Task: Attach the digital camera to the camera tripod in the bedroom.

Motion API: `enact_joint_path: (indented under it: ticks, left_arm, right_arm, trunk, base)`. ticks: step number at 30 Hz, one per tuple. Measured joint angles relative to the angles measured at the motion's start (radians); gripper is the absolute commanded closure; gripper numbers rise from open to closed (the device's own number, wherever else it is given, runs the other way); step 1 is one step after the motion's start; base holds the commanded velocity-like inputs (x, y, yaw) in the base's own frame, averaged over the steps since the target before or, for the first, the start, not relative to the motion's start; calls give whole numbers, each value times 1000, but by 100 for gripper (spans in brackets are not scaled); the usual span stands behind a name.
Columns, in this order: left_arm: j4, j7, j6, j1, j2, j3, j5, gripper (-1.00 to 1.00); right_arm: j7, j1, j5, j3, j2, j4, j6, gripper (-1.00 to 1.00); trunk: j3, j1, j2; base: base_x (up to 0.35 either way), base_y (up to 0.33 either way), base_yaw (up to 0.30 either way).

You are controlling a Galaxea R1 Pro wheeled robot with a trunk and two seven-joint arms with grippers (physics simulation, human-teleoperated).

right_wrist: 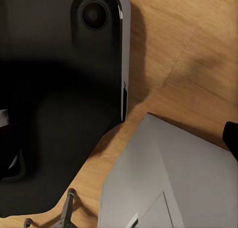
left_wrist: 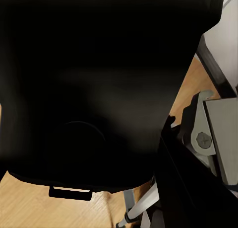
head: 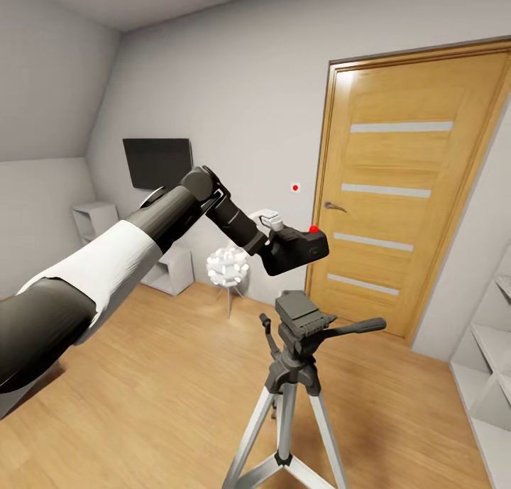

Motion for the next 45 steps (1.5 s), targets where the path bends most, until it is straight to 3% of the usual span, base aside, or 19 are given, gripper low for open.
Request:
enact_joint_path:
  ticks: [28, 32, 45]
  left_arm:
    - [0, 0, 0, 0, -1, 0, 0, 100]
    - [2, 2, 0, 0, -1, 6, 0, 100]
    - [31, 5, 0, 0, -8, 0, -2, 100]
  right_arm:
    - [-1, 0, 0, -1, -4, -13, -7, -100]
    - [-1, -2, 1, -1, -21, -123, -85, -100]
    - [0, -1, 1, -1, -34, -369, -95, -100]
  trunk:
    - [0, 0, 0]
    - [0, 0, 0]
    - [0, 0, 0]
  base:
    - [0, -1, -34]
    - [0, 0, 0]
    - [0, 0, 0]
